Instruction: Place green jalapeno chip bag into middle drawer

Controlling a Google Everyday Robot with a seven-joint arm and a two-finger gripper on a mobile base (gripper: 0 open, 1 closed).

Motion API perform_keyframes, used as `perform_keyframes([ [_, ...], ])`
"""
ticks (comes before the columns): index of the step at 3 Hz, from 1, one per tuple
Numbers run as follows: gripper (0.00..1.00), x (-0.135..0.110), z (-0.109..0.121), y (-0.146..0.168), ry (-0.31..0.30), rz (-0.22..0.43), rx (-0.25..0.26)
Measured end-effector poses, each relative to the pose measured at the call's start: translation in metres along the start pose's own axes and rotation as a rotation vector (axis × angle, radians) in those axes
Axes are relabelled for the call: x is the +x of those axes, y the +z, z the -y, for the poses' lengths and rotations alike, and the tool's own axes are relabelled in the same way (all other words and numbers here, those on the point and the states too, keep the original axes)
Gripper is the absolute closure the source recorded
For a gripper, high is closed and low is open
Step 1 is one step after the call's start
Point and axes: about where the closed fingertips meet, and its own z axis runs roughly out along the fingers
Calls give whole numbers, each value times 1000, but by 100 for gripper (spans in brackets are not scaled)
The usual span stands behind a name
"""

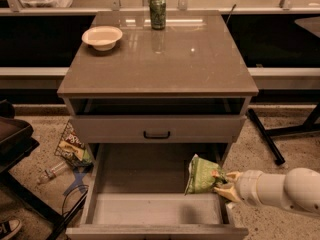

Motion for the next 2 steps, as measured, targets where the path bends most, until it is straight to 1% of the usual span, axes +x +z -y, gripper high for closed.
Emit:
perform_keyframes([
  [1,100,3,4,38,16,-61,11],
  [2,100,0,4,57,26,-79,4],
])
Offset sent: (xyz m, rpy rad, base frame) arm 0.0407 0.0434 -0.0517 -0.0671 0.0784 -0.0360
